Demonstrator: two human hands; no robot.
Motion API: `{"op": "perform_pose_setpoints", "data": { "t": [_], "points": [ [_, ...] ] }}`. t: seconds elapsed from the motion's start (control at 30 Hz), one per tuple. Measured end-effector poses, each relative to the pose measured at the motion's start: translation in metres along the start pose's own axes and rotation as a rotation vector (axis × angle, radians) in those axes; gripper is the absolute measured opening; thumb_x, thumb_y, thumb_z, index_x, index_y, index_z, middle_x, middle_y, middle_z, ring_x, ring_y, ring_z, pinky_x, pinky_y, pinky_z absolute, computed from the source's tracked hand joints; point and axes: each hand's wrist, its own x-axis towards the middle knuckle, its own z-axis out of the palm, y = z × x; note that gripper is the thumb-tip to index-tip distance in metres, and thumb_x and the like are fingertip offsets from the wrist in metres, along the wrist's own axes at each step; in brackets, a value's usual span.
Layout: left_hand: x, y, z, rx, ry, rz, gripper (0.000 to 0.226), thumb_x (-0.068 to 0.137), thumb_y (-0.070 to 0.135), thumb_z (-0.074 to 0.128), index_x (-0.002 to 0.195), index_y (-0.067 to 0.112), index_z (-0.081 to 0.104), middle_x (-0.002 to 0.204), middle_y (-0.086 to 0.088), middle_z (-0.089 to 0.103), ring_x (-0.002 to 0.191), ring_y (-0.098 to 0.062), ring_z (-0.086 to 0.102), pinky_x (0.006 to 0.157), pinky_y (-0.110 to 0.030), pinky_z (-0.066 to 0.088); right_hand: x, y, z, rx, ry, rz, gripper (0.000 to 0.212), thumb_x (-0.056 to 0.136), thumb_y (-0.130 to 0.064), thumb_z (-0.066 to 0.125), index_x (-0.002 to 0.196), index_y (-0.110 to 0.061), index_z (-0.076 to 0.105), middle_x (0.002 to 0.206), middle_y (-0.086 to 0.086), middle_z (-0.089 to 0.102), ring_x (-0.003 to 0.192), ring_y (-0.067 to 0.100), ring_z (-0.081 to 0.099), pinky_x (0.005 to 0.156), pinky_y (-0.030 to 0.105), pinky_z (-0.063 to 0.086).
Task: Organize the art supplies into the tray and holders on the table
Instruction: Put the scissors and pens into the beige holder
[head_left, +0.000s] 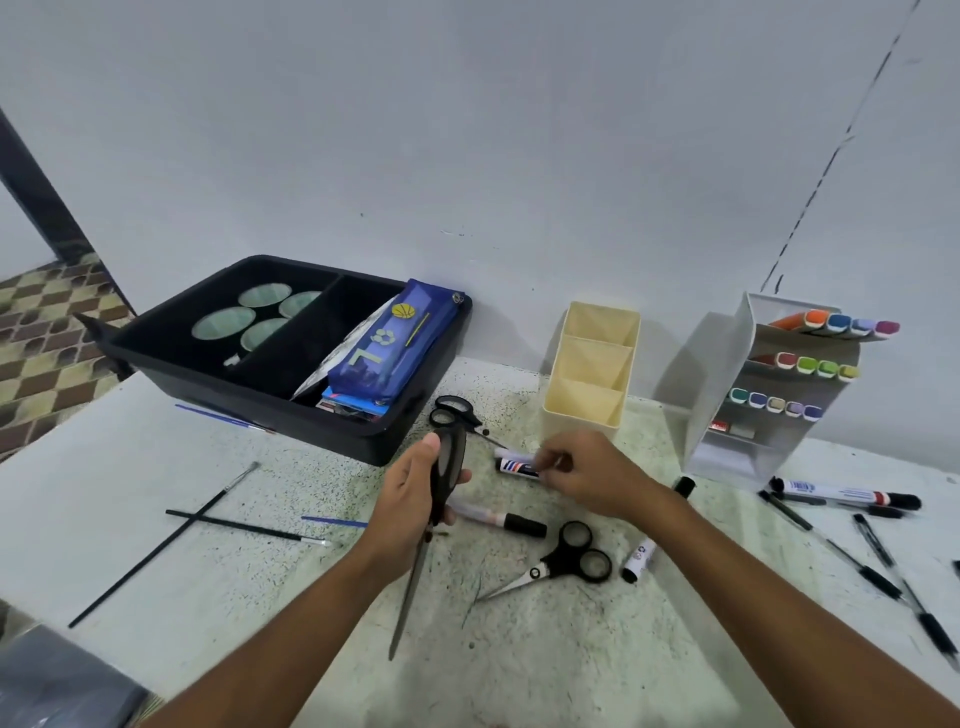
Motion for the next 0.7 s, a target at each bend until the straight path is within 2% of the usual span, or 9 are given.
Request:
{"op": "perform_pose_setpoints", "data": {
  "t": [0.07, 0.13, 0.17, 0.3, 0.43, 0.5, 0.63, 0.7],
  "points": [
    [0.001, 0.001, -0.007, -0.024, 0.022, -0.017, 0.042, 0.1, 0.044, 0.041, 0.11, 0.009, 0.062, 0.097, -0.018, 0.073, 0.069, -0.013, 0.068, 0.043, -0.026, 0.045, 0.026, -0.014, 0.014, 0.008, 0.083, -0.029, 0.008, 0.088, -0.009, 0.065, 0.092, -0.012, 0.071, 0.082, -0.008, 0.063, 0.072, 0.001, 0.058, 0.064, 0.013, 0.044],
    [0.001, 0.002, -0.012, -0.054, 0.038, -0.022, 0.042, 0.098, 0.046, 0.044, 0.111, 0.009, 0.061, 0.099, -0.017, 0.072, 0.078, -0.017, 0.071, 0.042, -0.026, 0.046, 0.056, -0.025, 0.029, -0.047, 0.112, -0.005, 0.014, 0.089, -0.013, 0.064, 0.102, -0.011, 0.07, 0.094, 0.002, 0.065, 0.085, 0.016, 0.061, 0.074, 0.031, 0.051],
    [0.001, 0.002, -0.014, -0.064, 0.041, -0.024, 0.043, 0.096, 0.047, 0.045, 0.112, 0.01, 0.061, 0.1, -0.015, 0.072, 0.085, -0.02, 0.072, 0.042, -0.026, 0.046, 0.07, -0.028, 0.037, -0.099, 0.111, 0.024, 0.019, 0.089, -0.017, 0.064, 0.107, -0.011, 0.069, 0.102, 0.007, 0.064, 0.092, 0.022, 0.06, 0.079, 0.034, 0.05],
    [0.001, -0.002, -0.018, -0.108, 0.035, -0.028, 0.039, 0.094, 0.049, 0.048, 0.11, 0.016, 0.064, 0.104, -0.008, 0.072, 0.097, -0.025, 0.071, 0.042, -0.027, 0.048, 0.112, -0.031, 0.063, -0.294, 0.098, 0.151, 0.045, 0.091, -0.046, 0.058, 0.123, -0.015, 0.059, 0.12, 0.013, 0.05, 0.115, 0.033, 0.047, 0.089, 0.04, 0.045],
    [0.002, -0.008, -0.02, -0.118, 0.012, -0.057, 0.055, 0.081, 0.06, 0.053, 0.109, 0.015, 0.064, 0.103, -0.014, 0.072, 0.098, -0.026, 0.071, 0.044, -0.028, 0.049, 0.13, -0.023, 0.08, -0.525, 0.074, 0.192, 0.067, 0.085, -0.066, 0.055, 0.137, -0.025, 0.049, 0.133, 0.01, 0.045, 0.123, 0.034, 0.037, 0.098, 0.046, 0.037],
    [0.003, -0.01, -0.021, -0.126, 0.009, -0.064, 0.059, 0.079, 0.062, 0.053, 0.11, 0.013, 0.064, 0.105, -0.017, 0.07, 0.099, -0.027, 0.07, 0.048, -0.029, 0.051, 0.136, -0.019, 0.085, -0.548, 0.106, 0.17, 0.063, 0.085, -0.066, 0.054, 0.133, -0.025, 0.053, 0.131, 0.008, 0.049, 0.123, 0.033, 0.037, 0.098, 0.045, 0.035],
    [0.005, -0.011, -0.021, -0.157, 0.016, -0.083, 0.066, 0.077, 0.06, 0.055, 0.111, 0.003, 0.061, 0.111, -0.03, 0.063, 0.1, -0.032, 0.068, 0.062, -0.037, 0.057, 0.14, -0.015, 0.089, -0.573, 0.219, 0.089, 0.046, 0.089, -0.052, 0.053, 0.118, -0.018, 0.063, 0.118, 0.008, 0.061, 0.116, 0.029, 0.043, 0.09, 0.039, 0.038],
    [0.005, -0.011, -0.021, -0.155, 0.014, -0.088, 0.07, 0.08, 0.058, 0.053, 0.114, -0.002, 0.059, 0.107, -0.031, 0.065, 0.098, -0.032, 0.069, 0.068, -0.04, 0.059, 0.139, -0.016, 0.086, -0.417, 0.286, 0.08, 0.044, 0.089, -0.046, 0.056, 0.119, -0.015, 0.062, 0.115, 0.01, 0.061, 0.114, 0.029, 0.046, 0.087, 0.037, 0.04]
  ]
}}
